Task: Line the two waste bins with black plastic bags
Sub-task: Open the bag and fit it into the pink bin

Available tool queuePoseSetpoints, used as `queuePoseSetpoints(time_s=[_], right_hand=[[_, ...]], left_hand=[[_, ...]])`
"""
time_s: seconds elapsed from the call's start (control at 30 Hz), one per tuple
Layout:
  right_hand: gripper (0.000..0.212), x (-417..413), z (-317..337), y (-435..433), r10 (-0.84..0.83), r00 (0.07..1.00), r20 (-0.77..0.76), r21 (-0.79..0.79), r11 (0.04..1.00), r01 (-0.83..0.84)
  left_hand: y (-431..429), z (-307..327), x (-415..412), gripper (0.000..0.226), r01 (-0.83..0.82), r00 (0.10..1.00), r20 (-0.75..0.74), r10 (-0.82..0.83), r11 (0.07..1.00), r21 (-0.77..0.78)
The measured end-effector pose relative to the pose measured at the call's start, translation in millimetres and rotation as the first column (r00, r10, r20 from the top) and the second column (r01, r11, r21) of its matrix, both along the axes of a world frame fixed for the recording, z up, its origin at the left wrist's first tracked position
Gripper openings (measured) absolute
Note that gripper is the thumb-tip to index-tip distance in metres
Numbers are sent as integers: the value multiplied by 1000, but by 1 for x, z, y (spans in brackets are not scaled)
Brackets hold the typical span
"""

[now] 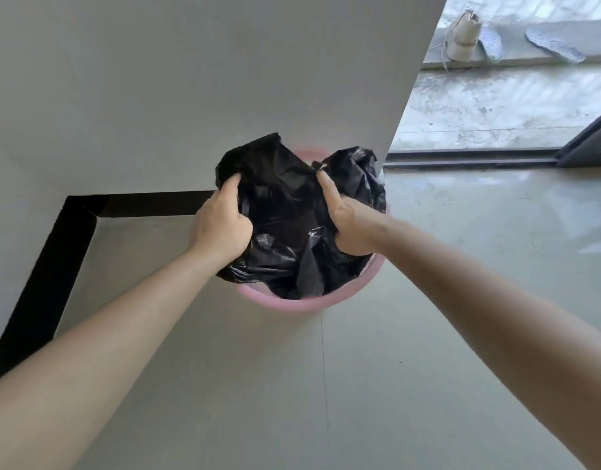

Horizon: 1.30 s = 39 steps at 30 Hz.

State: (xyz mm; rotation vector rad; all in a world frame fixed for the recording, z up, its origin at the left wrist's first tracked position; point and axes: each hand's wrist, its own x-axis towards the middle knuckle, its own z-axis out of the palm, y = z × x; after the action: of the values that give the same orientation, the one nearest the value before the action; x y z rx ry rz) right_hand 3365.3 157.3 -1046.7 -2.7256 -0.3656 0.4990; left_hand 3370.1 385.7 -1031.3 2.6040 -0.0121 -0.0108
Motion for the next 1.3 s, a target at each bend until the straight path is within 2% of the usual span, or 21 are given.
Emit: queuePoseSetpoints(time_s=[0.07, 0.1, 0.17, 0.2, 0.27, 0.33, 0.4, 0.47, 0.53, 0.6, 0.67, 0.77, 0.83, 0.93, 1.07, 1.2, 1.3], right_hand=[[107, 10, -24, 12, 1, 979, -203, -179, 983, -38], [103, 14, -34, 19, 8, 960, -281, -272, 958, -88], [93, 16, -43, 28, 36, 925, -378, -411, 889, -203], [89, 14, -41, 30, 62, 910, -411, -424, 870, -251], [83, 2, -24, 28, 92, 898, -430, -358, 896, -263], [69, -12, 4, 23, 128, 923, -363, -291, 925, -243], [48, -19, 28, 14, 167, 947, -274, -309, 918, -251], [33, -22, 45, 5, 173, 966, -194, -323, 918, -230], [22, -24, 54, -5, 134, 990, -45, -253, 957, -141], [22, -31, 55, -18, 8, 989, 148, -125, 992, 11], [32, -44, 57, -34, -93, 947, 308, -124, 983, 136], [28, -63, 55, -58, 10, 902, 432, -425, 884, 194], [27, -69, 48, -71, 60, 887, 458, -507, 838, 204], [24, -67, 36, -84, 67, 875, 479, -507, 835, 214], [27, -53, 32, -82, 43, 873, 485, -475, 851, 222], [26, -44, 33, -70, -59, 868, 493, -286, 931, 225], [31, -34, 29, -66, -63, 871, 487, -285, 931, 227]], left_hand=[[-3, -10, 9, 72, 90, 996, 10, -92, 988, 124], [-3, -15, 11, 73, 153, 988, -31, -150, 970, 191], [-4, -22, 10, 74, 305, 942, -229, -244, 906, 292], [-4, -22, 8, 74, 380, 898, -351, -264, 867, 321], [-2, -13, 3, 72, 474, 811, -521, -266, 820, 320], [0, -4, -5, 65, 458, 787, -554, -271, 858, 231], [-3, 1, -7, 57, 372, 855, -441, -272, 915, 156], [-4, 5, -2, 44, 259, 959, -153, -237, 956, 140], [-3, 7, 5, 38, 163, 975, 131, -181, 977, 139], [-1, 9, 10, 37, 102, 951, 267, -159, 971, 215], [-1, 14, 12, 47, 45, 955, 272, -121, 962, 269], [-3, 12, 5, 65, 27, 977, 193, -90, 952, 306], [-3, 2, -2, 65, 79, 982, 137, -130, 941, 328], [-6, -13, -9, 51, 132, 981, 89, -173, 927, 352], [-13, -10, -2, 40, 118, 980, 105, -167, 925, 361], [-18, -7, 6, 47, 57, 993, 74, -88, 935, 351], [-23, -5, 10, 58, 9, 998, 62, -29, 955, 298]])
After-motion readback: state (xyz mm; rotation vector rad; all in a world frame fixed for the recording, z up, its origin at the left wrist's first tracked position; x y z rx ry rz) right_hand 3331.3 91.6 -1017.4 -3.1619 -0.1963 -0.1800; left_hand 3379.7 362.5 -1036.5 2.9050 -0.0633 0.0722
